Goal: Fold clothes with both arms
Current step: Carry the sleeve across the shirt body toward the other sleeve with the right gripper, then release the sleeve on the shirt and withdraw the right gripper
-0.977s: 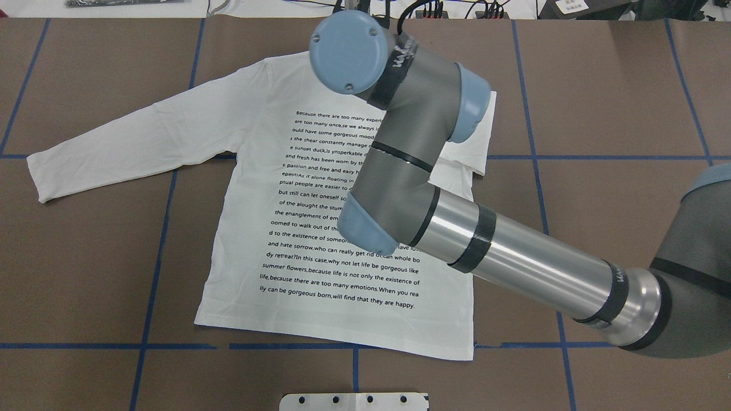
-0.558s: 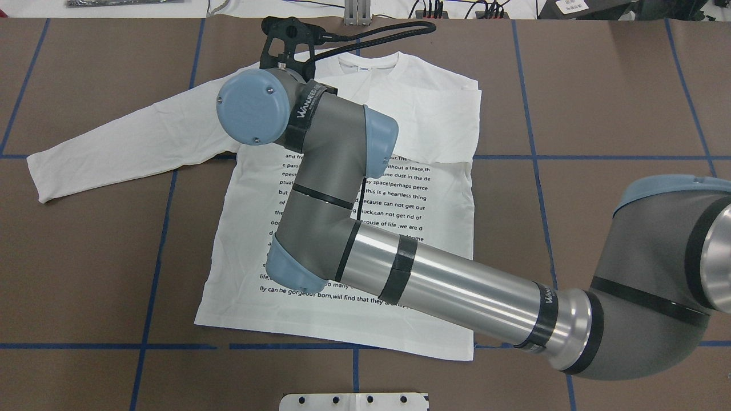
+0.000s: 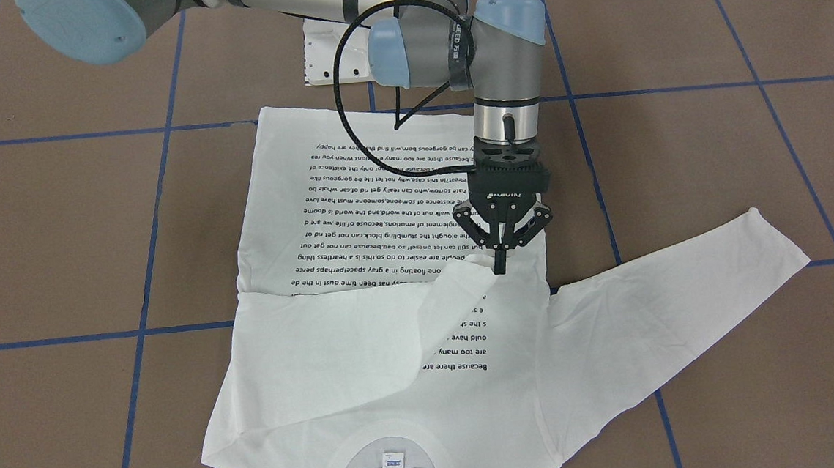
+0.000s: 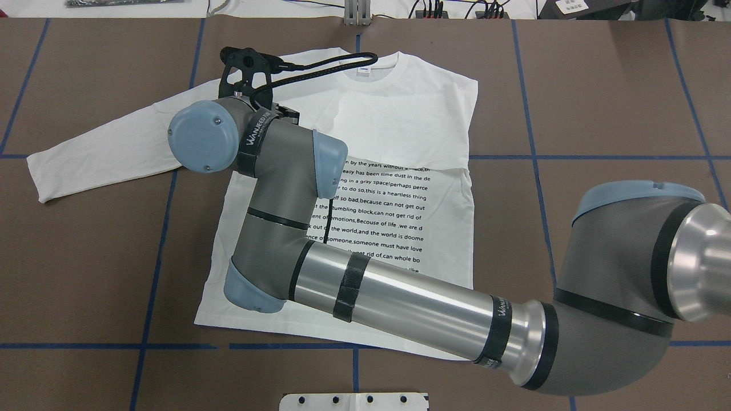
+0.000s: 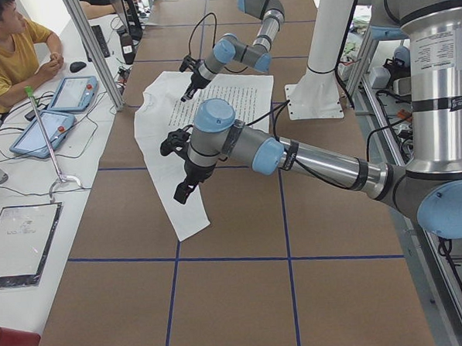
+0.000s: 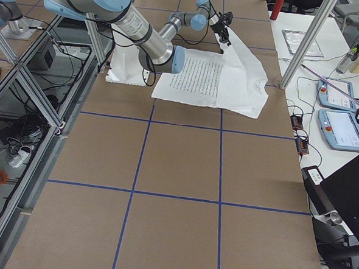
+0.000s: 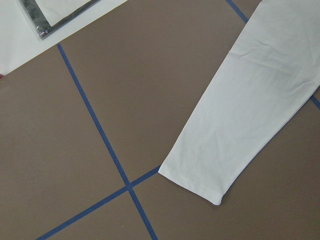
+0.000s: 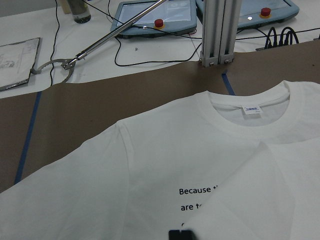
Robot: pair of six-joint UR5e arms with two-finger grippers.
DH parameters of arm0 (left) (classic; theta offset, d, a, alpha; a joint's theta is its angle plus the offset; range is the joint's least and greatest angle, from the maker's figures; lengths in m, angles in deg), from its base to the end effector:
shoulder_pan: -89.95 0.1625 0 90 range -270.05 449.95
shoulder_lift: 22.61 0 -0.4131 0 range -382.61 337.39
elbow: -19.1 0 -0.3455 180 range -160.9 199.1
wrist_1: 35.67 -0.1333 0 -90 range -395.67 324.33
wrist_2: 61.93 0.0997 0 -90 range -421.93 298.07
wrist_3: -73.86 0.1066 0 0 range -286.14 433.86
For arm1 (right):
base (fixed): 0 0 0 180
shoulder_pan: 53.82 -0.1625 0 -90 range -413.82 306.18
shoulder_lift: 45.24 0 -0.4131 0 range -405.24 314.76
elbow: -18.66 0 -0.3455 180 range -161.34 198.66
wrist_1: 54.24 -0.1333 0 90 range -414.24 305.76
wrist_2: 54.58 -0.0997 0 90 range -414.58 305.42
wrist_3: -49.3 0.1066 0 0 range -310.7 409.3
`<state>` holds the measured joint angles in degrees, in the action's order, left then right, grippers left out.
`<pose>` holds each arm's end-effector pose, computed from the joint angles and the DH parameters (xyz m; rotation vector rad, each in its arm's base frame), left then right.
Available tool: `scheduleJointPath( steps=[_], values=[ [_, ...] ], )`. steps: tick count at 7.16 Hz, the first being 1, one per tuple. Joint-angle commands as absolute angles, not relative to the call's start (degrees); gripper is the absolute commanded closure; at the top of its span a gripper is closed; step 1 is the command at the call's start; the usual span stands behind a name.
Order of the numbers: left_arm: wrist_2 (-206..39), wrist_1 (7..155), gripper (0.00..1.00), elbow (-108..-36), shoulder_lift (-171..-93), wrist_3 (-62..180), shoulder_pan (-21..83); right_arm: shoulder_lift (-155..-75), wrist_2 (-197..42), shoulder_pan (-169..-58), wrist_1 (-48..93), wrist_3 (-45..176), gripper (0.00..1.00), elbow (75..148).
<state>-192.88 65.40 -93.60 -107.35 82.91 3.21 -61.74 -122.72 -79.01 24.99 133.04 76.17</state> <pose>-0.0396 -0.4207 0.4935 0.5134 0.6781 0.3795 -0.6469 -0.4954 0.0360 0.5890 -0.7698 0.4767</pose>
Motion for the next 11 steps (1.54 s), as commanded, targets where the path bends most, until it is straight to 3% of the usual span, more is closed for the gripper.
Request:
scheduleJointPath(
  steps=[1, 3, 5, 7, 9, 11],
  values=[
    [-192.88, 65.4, 0.0, -93.67, -107.33, 82.91, 3.2, -57.56, -122.69, -78.26, 24.86, 135.87, 1.0, 70.89],
    [-192.88, 65.4, 0.0, -93.67, -107.33, 82.91, 3.2, -56.76, -123.13, -77.81, 24.86, 135.87, 0.0, 70.78],
    [-192.88, 65.49, 0.0, -93.76, -108.03, 83.0, 3.29, -56.31, -125.76, -78.51, 25.39, 135.35, 0.0, 70.95],
    [-192.97, 75.98, 0.0, -89.83, -110.93, 80.39, 3.46, -58.15, -135.64, -85.07, 29.25, 133.95, 0.0, 72.35],
    [-192.97, 87.23, 0.0, -85.77, -112.34, 70.3, 4.08, -67.26, -146.99, -92.89, 30.91, 125.12, 0.0, 82.5],
    [-192.54, 92.2, 0.0, -83.23, -111.38, 65.81, 12.3, -78.05, -157.71, -100.1, 33.04, 115.71, 0.0, 94.26]
  ],
)
